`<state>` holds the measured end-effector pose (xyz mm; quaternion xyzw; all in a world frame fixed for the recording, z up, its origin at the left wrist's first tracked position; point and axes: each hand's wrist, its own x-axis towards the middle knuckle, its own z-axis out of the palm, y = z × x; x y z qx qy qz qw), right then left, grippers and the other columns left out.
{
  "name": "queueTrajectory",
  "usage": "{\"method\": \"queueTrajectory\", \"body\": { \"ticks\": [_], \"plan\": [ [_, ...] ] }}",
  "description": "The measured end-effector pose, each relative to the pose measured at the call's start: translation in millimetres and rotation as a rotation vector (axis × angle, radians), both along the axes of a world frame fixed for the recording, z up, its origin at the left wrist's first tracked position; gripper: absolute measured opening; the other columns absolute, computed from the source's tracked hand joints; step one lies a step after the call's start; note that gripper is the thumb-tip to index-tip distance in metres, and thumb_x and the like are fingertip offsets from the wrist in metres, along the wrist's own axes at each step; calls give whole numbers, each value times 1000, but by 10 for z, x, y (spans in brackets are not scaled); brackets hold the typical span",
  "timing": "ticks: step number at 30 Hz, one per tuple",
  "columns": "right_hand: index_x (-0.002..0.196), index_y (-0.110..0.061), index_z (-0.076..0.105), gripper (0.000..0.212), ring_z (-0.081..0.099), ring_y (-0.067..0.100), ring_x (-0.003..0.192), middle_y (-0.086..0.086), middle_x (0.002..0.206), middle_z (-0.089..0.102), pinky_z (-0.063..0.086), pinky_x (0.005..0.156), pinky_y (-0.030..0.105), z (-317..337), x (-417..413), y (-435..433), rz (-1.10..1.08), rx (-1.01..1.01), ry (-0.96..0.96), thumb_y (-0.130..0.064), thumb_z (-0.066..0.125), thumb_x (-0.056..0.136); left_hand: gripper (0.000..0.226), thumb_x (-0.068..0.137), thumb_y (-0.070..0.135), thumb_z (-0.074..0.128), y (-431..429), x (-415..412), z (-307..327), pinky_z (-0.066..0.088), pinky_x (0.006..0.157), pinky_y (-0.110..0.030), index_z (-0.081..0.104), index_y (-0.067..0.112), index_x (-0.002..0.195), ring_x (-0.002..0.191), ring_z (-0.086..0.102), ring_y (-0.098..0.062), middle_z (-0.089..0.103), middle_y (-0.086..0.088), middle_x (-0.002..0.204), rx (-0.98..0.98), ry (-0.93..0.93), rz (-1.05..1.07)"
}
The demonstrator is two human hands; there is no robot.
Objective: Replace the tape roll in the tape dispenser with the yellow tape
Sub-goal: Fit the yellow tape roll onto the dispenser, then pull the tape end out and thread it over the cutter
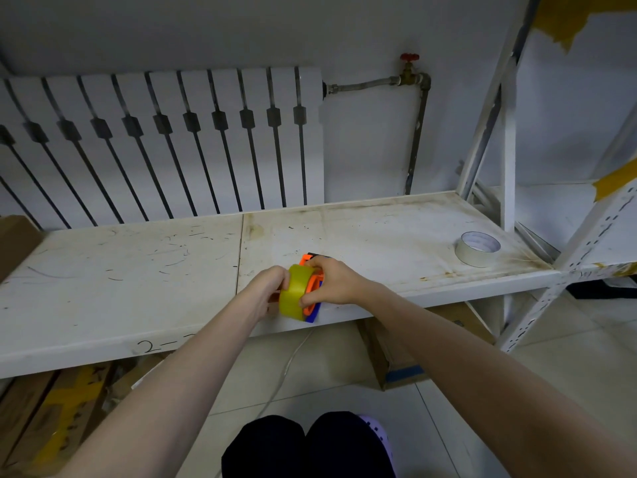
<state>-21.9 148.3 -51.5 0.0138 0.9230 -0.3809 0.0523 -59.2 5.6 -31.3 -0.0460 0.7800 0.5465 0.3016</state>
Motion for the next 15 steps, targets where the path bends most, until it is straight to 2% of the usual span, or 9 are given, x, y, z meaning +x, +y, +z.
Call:
{"method": "queueTrajectory", "body": {
  "ticks": [3, 6, 8, 10, 13, 15],
  "plan": [
    [125, -16, 48, 65, 54, 18, 101, 0, 110, 54, 51, 83, 32, 1, 1, -13, -18, -62, -25, -28, 79, 68, 21, 61, 6, 46, -115, 16, -94, 34, 63, -28, 57, 15, 77, 73, 46, -22, 51, -7, 80, 93, 75, -127],
    [119, -17, 52, 69, 56, 26, 105, 7, 112, 57, 52, 90, 43, 39, 3, -39, -21, -54, -35, -40, 76, 59, 35, 72, -2, 53, -212, 15, -140, 40, 68, -27, 64, 13, 102, 87, 56, -22, 63, -8, 92, 122, 137, -251],
    [126, -13, 50, 71, 52, 27, 113, 11, 121, 53, 49, 94, 40, 60, 2, -42, -8, -74, 2, -37, 74, 64, 36, 81, -7, 51, -247, -18, -178, 46, 81, -30, 63, 9, 111, 97, 59, -24, 67, -11, 104, 108, 177, -307],
    [134, -14, 47, 60, 49, 22, 120, 7, 132, 49, 45, 97, 33, 88, 24, -57, -62, -106, 96, -28, 69, 80, 35, 85, -4, 52, -262, -28, -198, 45, 93, -37, 60, 5, 118, 105, 59, -28, 66, -15, 112, 94, 205, -315],
    [117, -17, 65, 33, 57, 17, 105, 4, 117, 60, 50, 89, 32, 79, 48, -96, -130, 68, 313, -28, 63, 85, 31, 89, 1, 52, -226, 8, -188, 44, 85, -33, 55, 1, 120, 98, 56, -23, 62, -12, 104, 69, 244, -341],
    [103, -18, 72, 22, 60, 16, 96, 2, 105, 64, 51, 81, 33, 85, 43, -109, -172, 115, 351, -28, 63, 85, 29, 91, 3, 52, -195, 33, -184, 45, 78, -27, 54, 3, 120, 93, 55, -19, 61, -8, 102, 52, 267, -384]
  ]
}}
